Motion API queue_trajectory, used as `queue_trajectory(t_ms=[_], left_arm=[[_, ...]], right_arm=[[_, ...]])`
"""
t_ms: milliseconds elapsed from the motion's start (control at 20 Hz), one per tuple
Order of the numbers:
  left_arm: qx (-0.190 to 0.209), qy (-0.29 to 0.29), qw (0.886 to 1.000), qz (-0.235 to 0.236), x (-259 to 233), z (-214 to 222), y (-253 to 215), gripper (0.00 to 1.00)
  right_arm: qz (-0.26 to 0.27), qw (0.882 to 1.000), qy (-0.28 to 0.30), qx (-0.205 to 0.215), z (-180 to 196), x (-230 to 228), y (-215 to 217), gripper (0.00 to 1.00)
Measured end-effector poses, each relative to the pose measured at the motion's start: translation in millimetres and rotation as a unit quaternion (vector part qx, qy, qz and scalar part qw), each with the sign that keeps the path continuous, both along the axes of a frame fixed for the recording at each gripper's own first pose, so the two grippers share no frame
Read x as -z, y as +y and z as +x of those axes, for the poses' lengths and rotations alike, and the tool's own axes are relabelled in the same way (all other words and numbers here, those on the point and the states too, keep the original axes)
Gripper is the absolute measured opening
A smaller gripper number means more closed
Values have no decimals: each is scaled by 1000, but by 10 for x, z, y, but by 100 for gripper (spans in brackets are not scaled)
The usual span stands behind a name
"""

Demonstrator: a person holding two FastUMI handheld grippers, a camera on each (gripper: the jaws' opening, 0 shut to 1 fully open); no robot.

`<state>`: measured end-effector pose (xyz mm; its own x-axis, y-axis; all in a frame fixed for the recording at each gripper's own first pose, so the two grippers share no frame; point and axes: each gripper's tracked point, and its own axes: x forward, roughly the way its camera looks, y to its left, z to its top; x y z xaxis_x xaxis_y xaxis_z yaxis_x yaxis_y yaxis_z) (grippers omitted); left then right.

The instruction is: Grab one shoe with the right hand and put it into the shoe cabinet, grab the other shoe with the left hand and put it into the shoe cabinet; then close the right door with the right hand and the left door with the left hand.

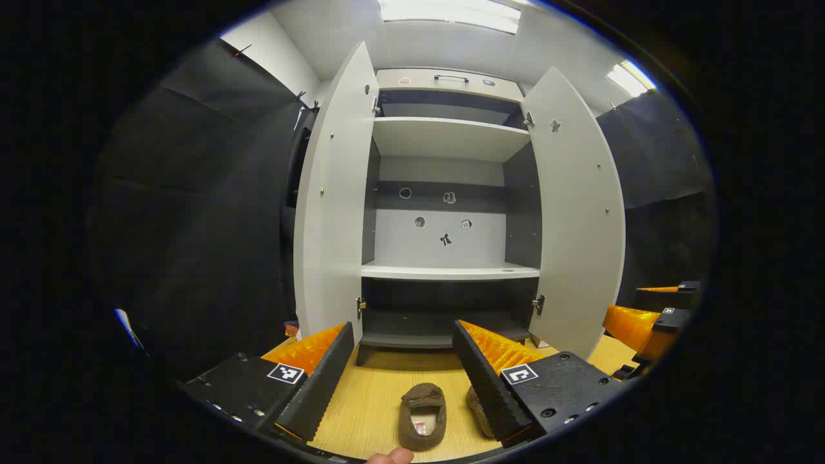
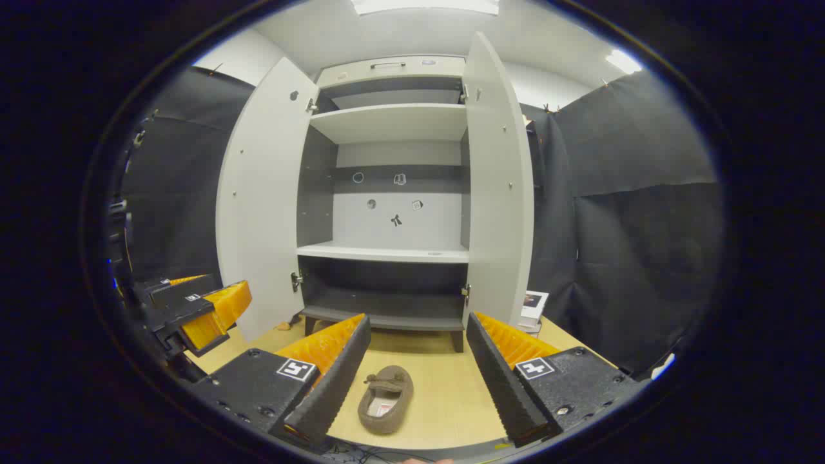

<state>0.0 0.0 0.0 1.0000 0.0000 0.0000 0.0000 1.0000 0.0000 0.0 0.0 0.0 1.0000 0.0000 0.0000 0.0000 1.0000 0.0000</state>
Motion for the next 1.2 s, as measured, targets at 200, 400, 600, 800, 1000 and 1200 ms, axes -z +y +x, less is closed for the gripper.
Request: queue_trajectory(t_ms=[200, 400, 600, 800, 1000, 1200], left_arm=[[1, 0, 1000, 2, -9, -7, -4, 95], [2, -1, 1000, 8, -12, -7, -13, 95], [5, -3, 1000, 8, -27, -12, -25, 95], [6, -3, 1000, 7, -25, -8, -12, 95], [1, -3, 1000, 9, -10, -45, 33, 95], [-9, 4, 1000, 9, 42, -73, 125, 95]], right_arm=[[5, 1000, 8, 3, 16, 42, -32, 98], [1, 1000, 10, 4, 37, 65, -34, 95], [1, 1000, 22, -10, 84, 124, 60, 98], [-4, 996, 66, -51, 291, 436, 342, 98], [-1, 986, 140, -93, 572, 1045, 676, 96], [-22, 970, 218, -104, 821, 1802, 793, 87]])
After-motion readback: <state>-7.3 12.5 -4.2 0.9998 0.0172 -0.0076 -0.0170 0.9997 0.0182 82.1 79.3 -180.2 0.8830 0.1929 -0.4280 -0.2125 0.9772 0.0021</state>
